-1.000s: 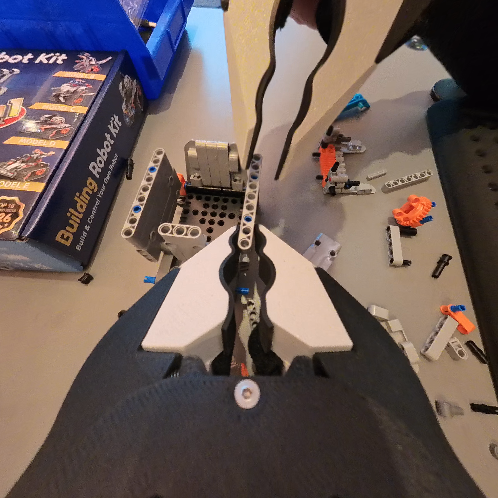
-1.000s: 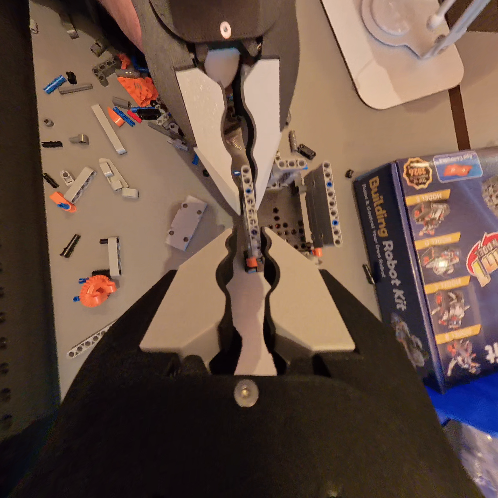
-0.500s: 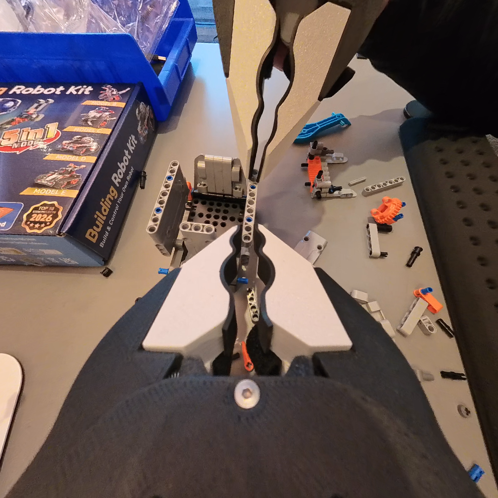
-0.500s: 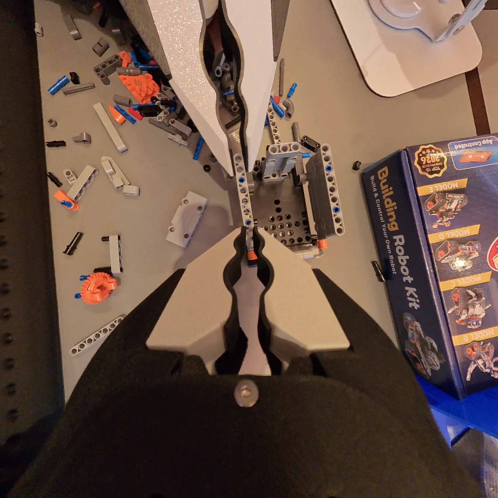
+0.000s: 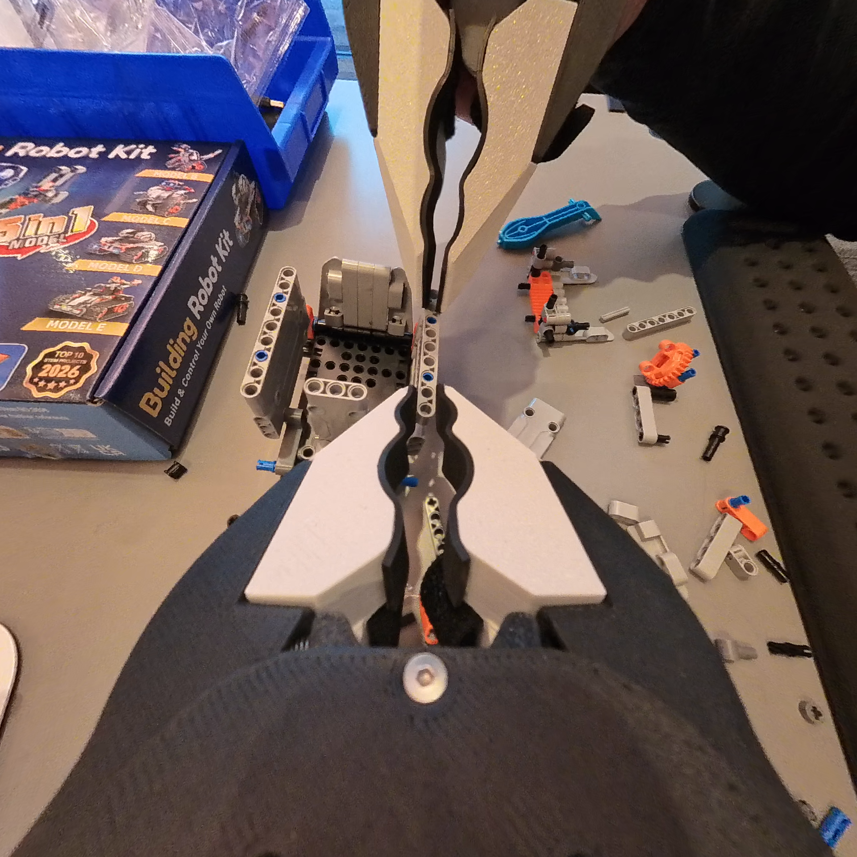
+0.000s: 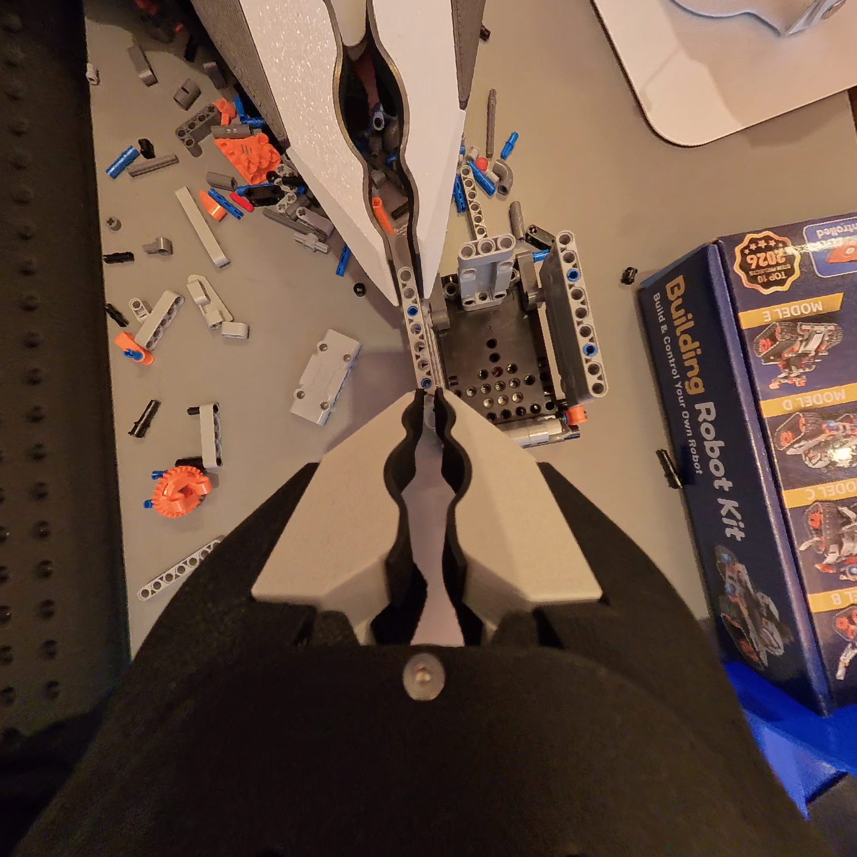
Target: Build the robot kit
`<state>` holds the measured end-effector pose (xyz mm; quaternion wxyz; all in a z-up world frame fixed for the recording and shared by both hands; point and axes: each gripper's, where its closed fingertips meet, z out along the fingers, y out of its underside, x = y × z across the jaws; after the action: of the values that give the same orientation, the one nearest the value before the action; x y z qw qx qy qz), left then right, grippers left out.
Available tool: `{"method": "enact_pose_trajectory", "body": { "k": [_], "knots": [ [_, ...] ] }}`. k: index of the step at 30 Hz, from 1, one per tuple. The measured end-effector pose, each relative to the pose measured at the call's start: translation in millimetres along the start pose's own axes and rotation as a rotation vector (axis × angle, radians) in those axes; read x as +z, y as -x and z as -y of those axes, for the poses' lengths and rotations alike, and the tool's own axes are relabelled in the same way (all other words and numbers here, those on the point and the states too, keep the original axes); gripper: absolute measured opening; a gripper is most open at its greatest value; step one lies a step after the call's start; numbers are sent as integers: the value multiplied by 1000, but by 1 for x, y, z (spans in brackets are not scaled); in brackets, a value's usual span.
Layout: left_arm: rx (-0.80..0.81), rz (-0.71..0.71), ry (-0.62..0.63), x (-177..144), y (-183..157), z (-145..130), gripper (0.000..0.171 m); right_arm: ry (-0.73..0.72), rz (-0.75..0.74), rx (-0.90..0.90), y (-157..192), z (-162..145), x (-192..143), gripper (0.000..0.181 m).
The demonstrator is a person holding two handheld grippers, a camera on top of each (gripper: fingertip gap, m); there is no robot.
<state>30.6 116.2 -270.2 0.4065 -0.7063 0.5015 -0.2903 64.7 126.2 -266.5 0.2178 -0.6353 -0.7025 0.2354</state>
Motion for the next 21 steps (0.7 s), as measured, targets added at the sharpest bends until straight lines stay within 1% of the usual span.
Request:
{"method": "enact_pose_trajectory", "body": {
  "k": [8,9,10,11,12,13,14,16,18,20,21],
  "knots": [
    [2,4,8,3,-1,-3,6,27,-13,6,-2,-4,4,3],
    [13,16,39,6,0,-9,6,69,-19,4,-3,-10,11,0],
    [43,51,116,14,3,-23,6,155,-18,-5,-3,-24,24,0],
    [60,17,128,21,-5,-29,0,226,-17,-21,-2,-37,38,0],
    [27,-10,88,22,-11,-23,0,199,-2,-28,3,-35,43,0],
    [38,12,80,19,-8,-17,0,141,5,-23,7,-25,36,0],
    [59,43,76,14,-2,-12,0,125,-35,-35,1,-21,24,0],
    [1,19,48,8,4,-7,0,70,-61,-21,-6,-13,4,0],
    [39,29,62,5,7,-10,0,13,-59,-4,-6,-10,-7,0],
    [78,44,58,-5,11,-2,0,-25,-72,19,-6,-8,-11,0],
    [99,73,75,-12,18,0,3,-43,-97,41,-9,-6,-13,3]
  ]
}}
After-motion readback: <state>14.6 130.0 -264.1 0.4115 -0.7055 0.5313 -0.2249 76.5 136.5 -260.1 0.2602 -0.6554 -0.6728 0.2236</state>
